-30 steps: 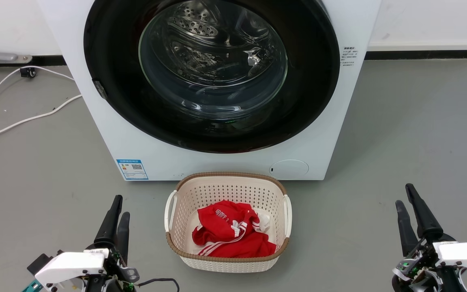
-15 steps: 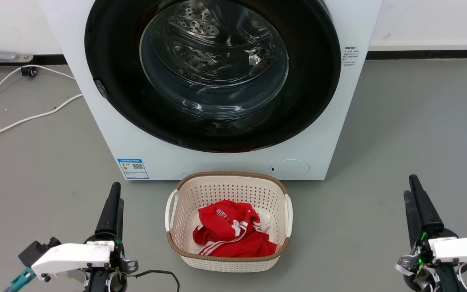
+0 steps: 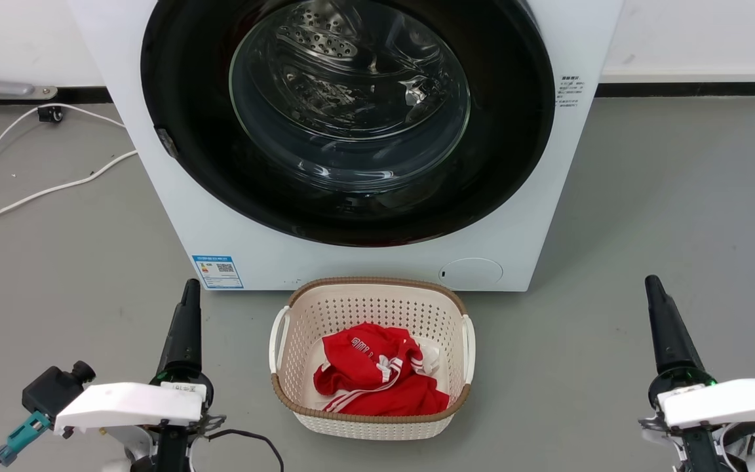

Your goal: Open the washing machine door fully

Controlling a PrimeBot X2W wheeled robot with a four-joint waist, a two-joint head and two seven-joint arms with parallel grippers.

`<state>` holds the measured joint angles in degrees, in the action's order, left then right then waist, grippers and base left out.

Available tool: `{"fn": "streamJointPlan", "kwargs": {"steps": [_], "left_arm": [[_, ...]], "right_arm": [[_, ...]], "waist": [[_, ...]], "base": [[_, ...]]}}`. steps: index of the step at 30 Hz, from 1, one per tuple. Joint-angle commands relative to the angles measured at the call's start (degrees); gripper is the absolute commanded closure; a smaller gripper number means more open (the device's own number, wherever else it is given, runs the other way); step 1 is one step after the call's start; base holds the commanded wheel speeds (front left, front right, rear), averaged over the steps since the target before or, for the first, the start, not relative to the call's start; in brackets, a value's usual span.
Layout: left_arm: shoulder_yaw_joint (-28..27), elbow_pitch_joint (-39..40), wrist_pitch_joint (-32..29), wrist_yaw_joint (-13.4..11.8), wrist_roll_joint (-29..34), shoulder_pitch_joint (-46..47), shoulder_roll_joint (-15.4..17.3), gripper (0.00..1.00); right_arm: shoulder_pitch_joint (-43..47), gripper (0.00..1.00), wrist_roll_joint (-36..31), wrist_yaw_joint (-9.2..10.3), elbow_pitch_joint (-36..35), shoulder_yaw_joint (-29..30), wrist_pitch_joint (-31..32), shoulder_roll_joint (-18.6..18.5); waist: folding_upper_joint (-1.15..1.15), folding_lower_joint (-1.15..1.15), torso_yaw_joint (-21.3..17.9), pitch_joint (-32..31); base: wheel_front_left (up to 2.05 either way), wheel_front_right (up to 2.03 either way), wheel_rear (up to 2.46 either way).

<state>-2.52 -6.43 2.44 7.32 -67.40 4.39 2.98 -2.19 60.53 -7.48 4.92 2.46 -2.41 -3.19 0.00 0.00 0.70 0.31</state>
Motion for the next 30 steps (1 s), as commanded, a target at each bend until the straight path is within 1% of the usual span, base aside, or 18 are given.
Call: {"fn": "streamJointPlan", "kwargs": {"steps": [1,14,22,30], "left_arm": [[-0.10,1.36,0.63,0.11,2.57,0.57,0.18,0.00],[0.80,2.15,3.10,0.14,19.16,0.90,0.13,0.00],[0.68,2.27,4.46,0.07,28.32,0.98,0.11,0.00],[1.12,1.92,5.71,-1.17,36.53,1.29,0.63,0.00]], "right_arm": [[-0.28,0.00,-3.61,-0.01,-1.47,-0.34,-0.67,-0.05],[0.95,0.00,-21.39,-0.01,-2.27,-1.62,-3.13,0.03],[1.57,0.00,-28.34,-0.01,-3.08,-1.65,-3.43,0.08],[2.13,0.00,-34.28,-0.01,-4.86,-1.74,-3.06,0.13]], "waist": [[0.00,0.00,0.04,-0.01],[0.00,0.00,0.33,0.09],[0.00,0.00,0.32,0.07],[0.00,0.00,0.24,0.12]], "base": [[0.00,0.00,0.00],[0.00,0.00,0.00],[0.00,0.00,0.00],[0.00,0.00,0.00]]}}
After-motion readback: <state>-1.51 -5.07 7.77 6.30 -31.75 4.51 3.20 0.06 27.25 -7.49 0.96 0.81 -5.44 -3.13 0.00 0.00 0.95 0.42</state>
